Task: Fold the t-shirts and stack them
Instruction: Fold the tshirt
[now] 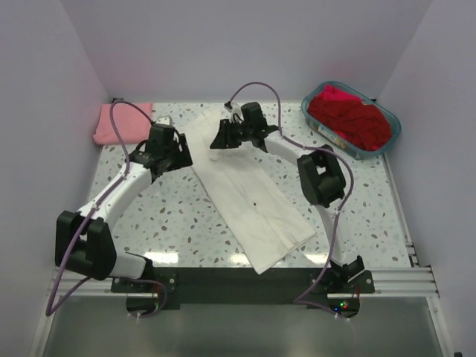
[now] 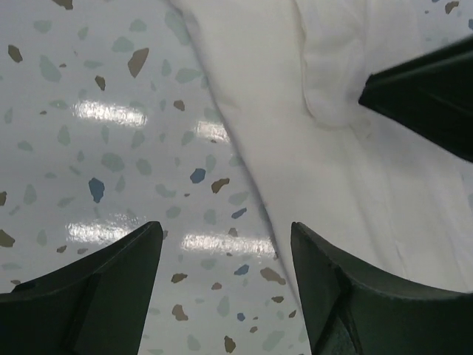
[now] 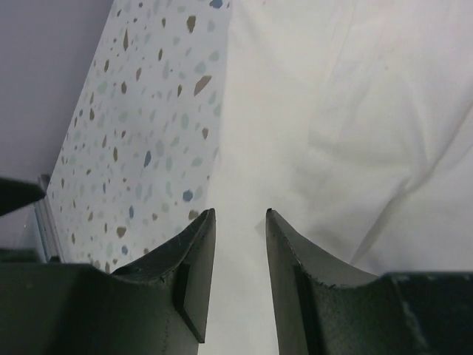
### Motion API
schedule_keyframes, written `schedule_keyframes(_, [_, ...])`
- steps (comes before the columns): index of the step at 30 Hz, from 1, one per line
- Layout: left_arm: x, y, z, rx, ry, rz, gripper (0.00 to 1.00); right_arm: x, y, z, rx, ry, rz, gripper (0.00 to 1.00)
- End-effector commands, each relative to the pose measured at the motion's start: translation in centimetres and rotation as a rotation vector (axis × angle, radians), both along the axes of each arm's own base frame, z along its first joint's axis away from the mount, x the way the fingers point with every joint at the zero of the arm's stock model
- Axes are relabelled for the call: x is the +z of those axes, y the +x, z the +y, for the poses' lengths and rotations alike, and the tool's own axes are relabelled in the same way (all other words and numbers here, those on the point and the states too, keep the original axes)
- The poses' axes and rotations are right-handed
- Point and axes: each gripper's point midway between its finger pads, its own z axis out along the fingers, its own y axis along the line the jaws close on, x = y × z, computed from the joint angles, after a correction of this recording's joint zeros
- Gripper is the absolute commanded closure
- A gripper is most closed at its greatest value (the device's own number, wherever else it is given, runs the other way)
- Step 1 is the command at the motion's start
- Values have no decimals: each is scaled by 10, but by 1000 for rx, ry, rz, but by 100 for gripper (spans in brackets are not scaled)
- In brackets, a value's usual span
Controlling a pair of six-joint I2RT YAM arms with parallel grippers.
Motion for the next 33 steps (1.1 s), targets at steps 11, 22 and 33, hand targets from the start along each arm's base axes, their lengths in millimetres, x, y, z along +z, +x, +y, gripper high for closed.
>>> schedule_keyframes(11, [-2,-45,2,7,-76,-13,22,-74,118,-19,-316,212,59,54])
schedule_keyframes(22, [-15,-48,0,-7,-72,19,21,-25,170,-103,-486,179,-86,45])
schedule_keyframes(33, [-24,-59,-8,-60,-100,57,18,72,70,-102,-276,-12,-218,38])
